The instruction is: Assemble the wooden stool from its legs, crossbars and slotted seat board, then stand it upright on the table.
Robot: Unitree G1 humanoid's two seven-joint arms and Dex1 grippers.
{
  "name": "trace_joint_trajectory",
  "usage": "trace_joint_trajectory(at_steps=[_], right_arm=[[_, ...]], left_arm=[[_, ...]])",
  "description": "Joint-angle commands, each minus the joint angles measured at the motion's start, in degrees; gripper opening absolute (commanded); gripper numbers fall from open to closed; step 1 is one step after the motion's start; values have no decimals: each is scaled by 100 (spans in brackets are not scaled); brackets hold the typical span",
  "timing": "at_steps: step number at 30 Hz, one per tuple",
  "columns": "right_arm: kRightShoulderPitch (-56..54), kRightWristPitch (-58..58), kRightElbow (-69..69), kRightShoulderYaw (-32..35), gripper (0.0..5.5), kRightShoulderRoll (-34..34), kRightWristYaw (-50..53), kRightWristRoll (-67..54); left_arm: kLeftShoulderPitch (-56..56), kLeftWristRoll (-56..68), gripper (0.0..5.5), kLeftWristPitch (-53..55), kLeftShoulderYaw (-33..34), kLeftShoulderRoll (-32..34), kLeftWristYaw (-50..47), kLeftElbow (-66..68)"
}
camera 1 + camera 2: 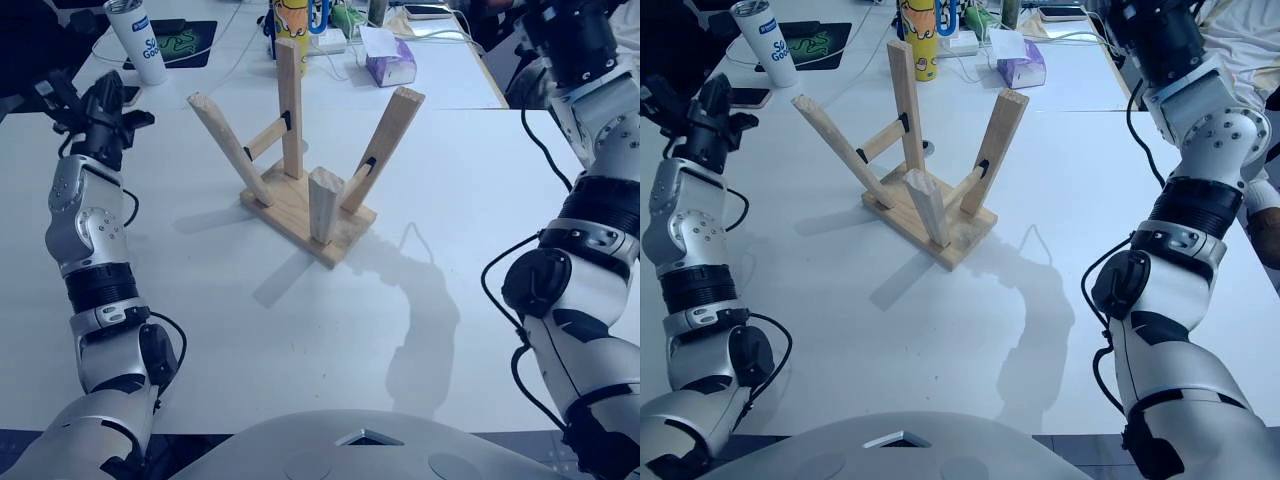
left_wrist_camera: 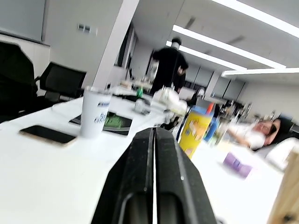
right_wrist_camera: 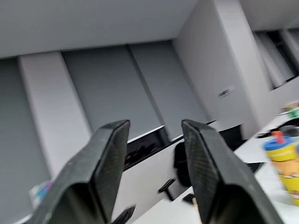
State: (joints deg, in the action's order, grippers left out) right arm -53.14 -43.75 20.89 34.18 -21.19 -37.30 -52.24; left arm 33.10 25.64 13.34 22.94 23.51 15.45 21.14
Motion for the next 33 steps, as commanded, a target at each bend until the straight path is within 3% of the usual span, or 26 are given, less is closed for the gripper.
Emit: trace_joint_trajectory(at_steps=[1, 7, 11, 15, 18, 28, 33], right_arm=[[1238, 793, -482, 83, 206, 503, 2055, 1039], [3303, 745, -1472, -662, 206, 820, 3163, 2200], [4494, 191, -2656, -2408, 206, 600, 2537, 2726], [4830, 103, -3440, -2960, 206, 529, 2354, 2850], [5042, -201, -3886, -3470, 161, 313, 2405, 3180], [5226, -1200, -4356, -3965, 2, 357, 2782, 3562], [5308, -1397, -4386, -4090, 2, 261, 2877, 3846]], left_arm=[[598, -819, 0, -692, -733, 165, 580, 1407], [1352, -1993, 0, -1610, -1866, 93, 1469, 3287], [1362, -2840, 0, -1811, -2470, 234, 1218, 4235], [1124, -3363, 0, -1951, -2795, 165, 668, 4612], [909, -3630, 0, -2048, -2984, 68, 399, 4777], [762, -4188, 0, -2449, -3460, -146, -3, 4962], [667, -4290, 0, -2731, -3679, -285, 336, 4825]])
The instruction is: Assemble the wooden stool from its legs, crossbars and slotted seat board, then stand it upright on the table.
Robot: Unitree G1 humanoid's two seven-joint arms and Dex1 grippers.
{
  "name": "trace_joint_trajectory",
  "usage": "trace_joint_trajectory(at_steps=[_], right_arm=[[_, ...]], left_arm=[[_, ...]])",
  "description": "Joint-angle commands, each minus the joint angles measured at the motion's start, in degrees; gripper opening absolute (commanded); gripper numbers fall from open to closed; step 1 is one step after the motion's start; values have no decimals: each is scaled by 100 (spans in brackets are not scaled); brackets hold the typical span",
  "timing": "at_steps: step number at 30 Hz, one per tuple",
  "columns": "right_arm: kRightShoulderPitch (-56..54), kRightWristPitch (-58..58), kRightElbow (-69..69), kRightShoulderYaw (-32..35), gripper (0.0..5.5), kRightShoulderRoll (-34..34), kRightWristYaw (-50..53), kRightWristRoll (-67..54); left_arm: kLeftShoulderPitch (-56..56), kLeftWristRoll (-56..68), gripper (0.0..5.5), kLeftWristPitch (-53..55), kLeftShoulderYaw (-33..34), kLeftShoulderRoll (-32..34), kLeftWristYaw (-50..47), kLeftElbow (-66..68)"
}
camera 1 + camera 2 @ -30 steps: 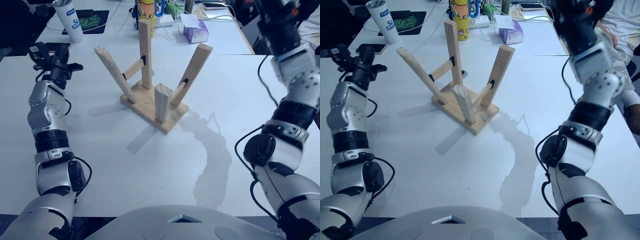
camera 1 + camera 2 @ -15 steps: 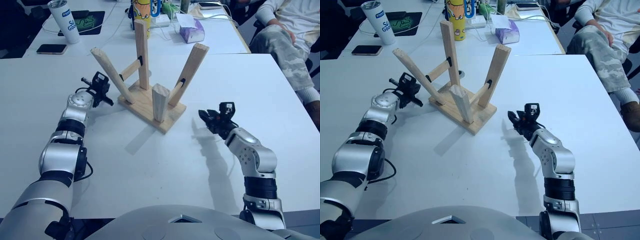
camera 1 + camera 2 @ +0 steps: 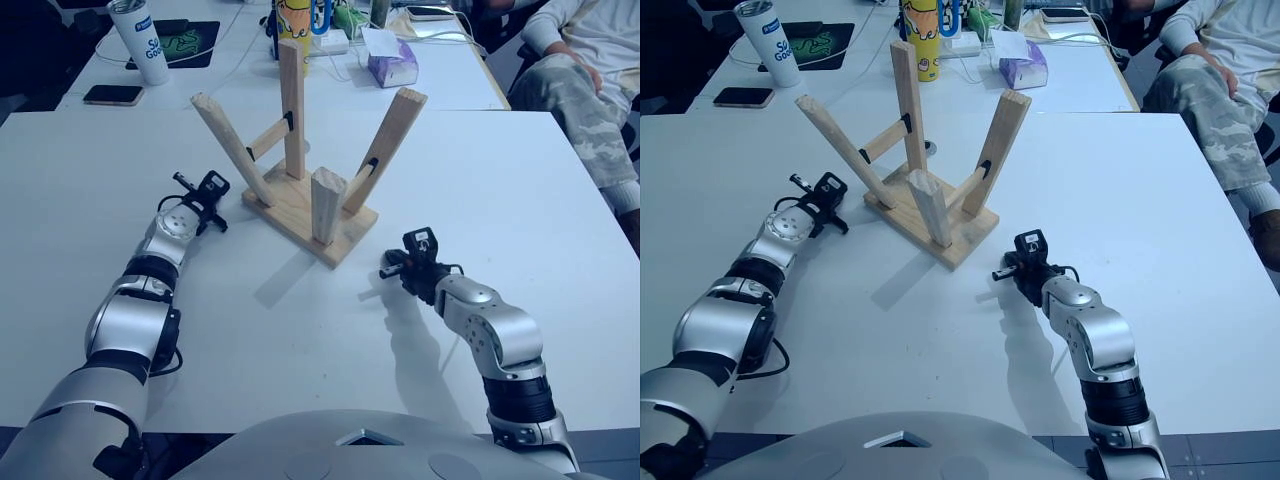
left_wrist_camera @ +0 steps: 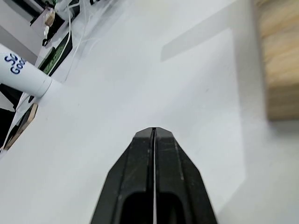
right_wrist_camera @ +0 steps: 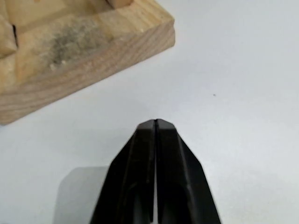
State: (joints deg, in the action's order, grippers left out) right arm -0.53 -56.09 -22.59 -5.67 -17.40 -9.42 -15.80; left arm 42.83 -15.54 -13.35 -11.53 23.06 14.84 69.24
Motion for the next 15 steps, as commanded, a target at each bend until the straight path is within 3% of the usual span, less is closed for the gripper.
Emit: trace_joint_trajectory(at_steps=[1, 10, 15], right_arm=[[33, -167, -25, -110, 2, -113, 83, 229], [-598, 142, 926, -108, 2, 522, 149, 341], [-669, 280, 1143, -45, 2, 615, 129, 438]], left_arm=[[-327, -161, 0, -99, -246, -245, 468, -13], [-503, -77, 0, -505, -383, -417, 1504, -203], [-1038, 318, 0, -574, -481, -541, 2476, -1108]])
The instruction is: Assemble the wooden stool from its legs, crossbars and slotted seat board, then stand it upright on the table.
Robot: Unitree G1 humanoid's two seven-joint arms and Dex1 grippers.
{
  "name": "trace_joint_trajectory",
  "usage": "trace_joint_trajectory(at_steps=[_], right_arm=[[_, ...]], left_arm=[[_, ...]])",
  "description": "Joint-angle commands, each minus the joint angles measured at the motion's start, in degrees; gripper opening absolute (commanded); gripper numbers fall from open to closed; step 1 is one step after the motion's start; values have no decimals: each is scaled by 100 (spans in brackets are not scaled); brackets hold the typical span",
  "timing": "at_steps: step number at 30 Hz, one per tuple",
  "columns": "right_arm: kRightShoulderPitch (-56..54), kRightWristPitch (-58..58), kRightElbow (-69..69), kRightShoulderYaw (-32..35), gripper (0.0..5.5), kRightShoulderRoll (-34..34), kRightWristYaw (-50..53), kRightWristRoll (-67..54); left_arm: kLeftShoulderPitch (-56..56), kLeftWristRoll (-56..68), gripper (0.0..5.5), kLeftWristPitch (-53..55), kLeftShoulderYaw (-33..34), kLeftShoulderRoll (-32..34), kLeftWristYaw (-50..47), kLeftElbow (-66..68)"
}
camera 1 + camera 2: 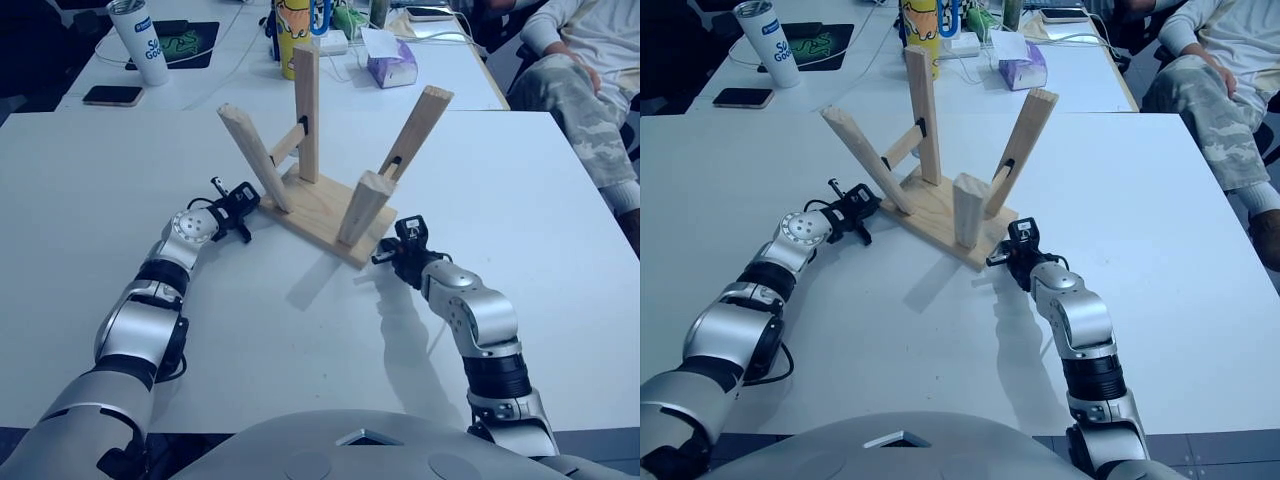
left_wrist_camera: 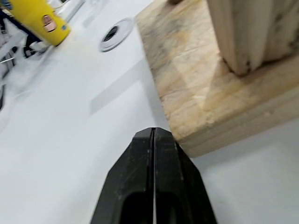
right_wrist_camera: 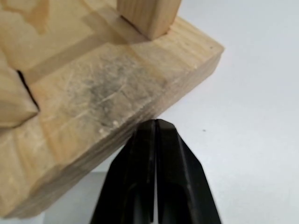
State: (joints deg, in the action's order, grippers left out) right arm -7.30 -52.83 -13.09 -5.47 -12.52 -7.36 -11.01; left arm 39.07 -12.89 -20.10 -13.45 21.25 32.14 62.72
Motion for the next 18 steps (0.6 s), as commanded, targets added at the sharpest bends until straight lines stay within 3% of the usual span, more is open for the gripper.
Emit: trace_joint_trajectory(at_steps=[1, 9, 16, 18], right_arm=[[-11, -17, 252, -7, 2, 150, -98, -44], [-394, 334, 627, 82, 2, 100, -447, -3], [-493, 1069, 884, 279, 2, -35, -190, 397], [-556, 1846, 864, 472, 2, -156, -7, 596]], left_arm=[[-884, 172, 0, 194, -360, -423, 943, -863], [-1816, 814, 0, 1306, -403, -514, 1049, -3143], [-1799, 819, 0, 1789, 117, -393, 74, -3231], [-1715, 929, 0, 2020, 380, -358, -138, -3110]])
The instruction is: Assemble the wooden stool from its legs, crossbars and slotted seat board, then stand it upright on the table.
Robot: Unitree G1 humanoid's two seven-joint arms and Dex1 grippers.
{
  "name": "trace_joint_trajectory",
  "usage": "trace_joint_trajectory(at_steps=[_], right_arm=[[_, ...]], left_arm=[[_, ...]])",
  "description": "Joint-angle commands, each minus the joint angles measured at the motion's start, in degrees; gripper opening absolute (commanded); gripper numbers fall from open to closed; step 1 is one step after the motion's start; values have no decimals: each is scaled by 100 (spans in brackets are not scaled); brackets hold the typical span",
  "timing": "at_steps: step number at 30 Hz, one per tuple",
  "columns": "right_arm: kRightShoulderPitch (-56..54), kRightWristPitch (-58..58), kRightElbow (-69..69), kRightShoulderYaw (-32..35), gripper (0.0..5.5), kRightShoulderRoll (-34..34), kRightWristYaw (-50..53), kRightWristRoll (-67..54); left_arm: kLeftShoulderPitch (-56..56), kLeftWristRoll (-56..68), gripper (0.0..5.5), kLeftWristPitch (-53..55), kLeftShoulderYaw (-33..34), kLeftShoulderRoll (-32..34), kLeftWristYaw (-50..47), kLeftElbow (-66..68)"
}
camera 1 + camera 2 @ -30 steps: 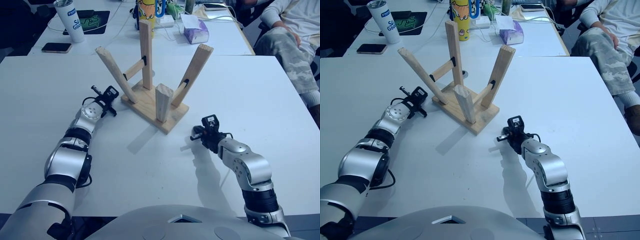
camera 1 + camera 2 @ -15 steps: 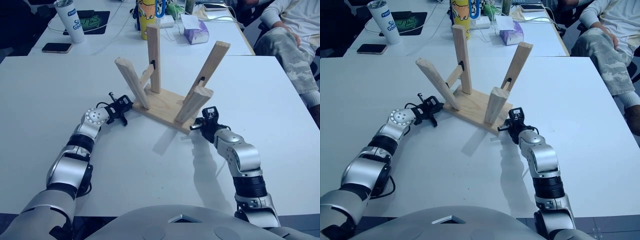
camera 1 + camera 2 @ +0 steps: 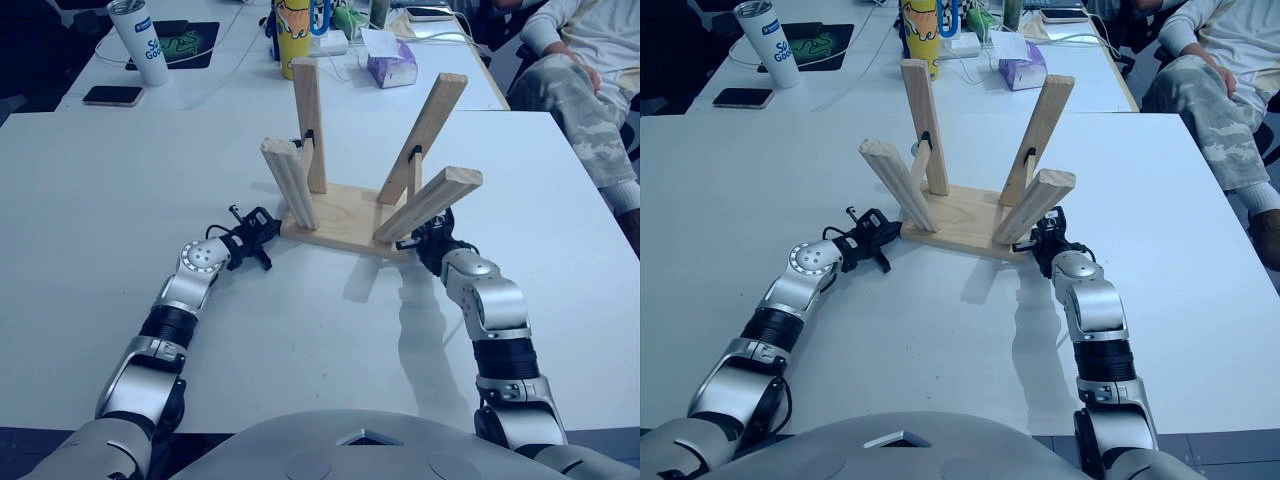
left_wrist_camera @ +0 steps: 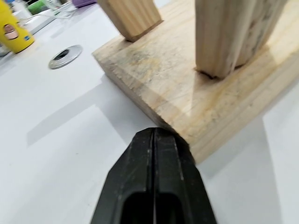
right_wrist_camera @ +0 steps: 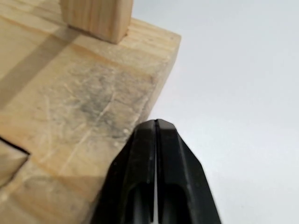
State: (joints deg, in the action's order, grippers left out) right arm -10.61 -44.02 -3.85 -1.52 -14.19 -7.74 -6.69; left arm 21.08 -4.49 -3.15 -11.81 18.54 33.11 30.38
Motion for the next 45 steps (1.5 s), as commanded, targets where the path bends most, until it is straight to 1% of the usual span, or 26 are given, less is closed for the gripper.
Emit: trace_joint_trajectory(at_steps=[1, 3, 5, 9, 11, 14, 18, 21, 27, 34, 39, 45], right_arm=[[-210, 1232, -97, 244, 2, -41, 67, 170], [-161, 1476, -75, 420, 2, -154, 15, 160], [-133, 1592, 5, 462, 2, -245, -74, 179], [28, 1384, 174, 386, 2, -387, -306, 191], [80, 1201, 284, 360, 2, -295, -416, 89], [124, 1034, 377, 343, 2, -208, -599, -44], [374, 840, 200, 341, 2, -346, -852, -162], [541, 633, 31, 190, 2, -435, -1050, -163], [769, 418, -197, -225, 2, -314, -1222, -185], [688, 500, -400, -261, 2, -172, -1294, -303], [493, 591, -636, -159, 2, -72, -1210, -350], [253, 345, -1395, -169, 2, -68, -1276, -465]], left_arm=[[98, 72, 0, 418, 290, -54, -349, 113], [43, 14, 0, 623, 357, -29, -539, -41], [-31, -12, 0, 819, 384, -31, -667, -214], [-125, -164, 0, 1271, 317, -121, -926, -335], [-121, -203, 0, 1419, 272, -171, -1004, -329], [-136, -166, 0, 1622, 198, -262, -976, -483], [-318, -43, 0, 2035, 37, -381, -787, -1024], [-349, -41, 0, 2133, -21, -444, -799, -1030], [-265, -69, 0, 2079, -146, -607, -809, -774], [-369, -43, 0, 2121, -290, -694, -747, -1143], [-353, 14, 0, 2246, -289, -653, -672, -1756], [7, 306, 0, 2844, -51, -562, -572, -3100]])
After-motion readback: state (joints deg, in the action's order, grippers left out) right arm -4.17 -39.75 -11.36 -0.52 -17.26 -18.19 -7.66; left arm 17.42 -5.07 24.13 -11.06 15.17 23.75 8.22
